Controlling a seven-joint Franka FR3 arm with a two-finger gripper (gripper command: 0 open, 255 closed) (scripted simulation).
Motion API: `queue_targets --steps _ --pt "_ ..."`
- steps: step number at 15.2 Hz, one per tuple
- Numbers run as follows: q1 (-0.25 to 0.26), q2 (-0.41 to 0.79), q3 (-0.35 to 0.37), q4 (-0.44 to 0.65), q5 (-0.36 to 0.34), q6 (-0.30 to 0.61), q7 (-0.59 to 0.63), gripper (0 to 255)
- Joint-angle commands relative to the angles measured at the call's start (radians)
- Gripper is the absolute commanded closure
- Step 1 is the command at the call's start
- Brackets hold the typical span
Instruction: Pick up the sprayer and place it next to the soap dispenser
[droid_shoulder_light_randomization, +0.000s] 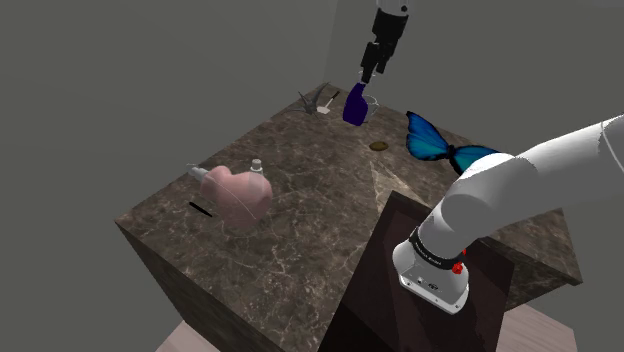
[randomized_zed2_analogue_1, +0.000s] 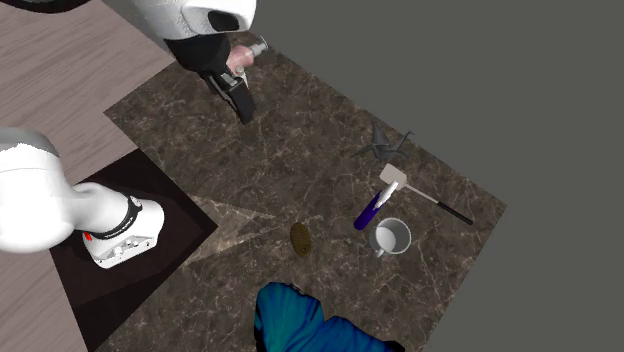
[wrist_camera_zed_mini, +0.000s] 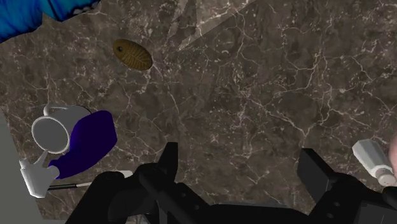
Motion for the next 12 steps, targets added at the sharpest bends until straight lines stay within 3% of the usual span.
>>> queue_targets --steps 1,12 --pt "-0.006 0.064 -0.031 0.036 -0.003 0.032 -0.035 0" --pt "-0.049 0.437 -0.187 0.304 0.076 0.138 -0.26 0"
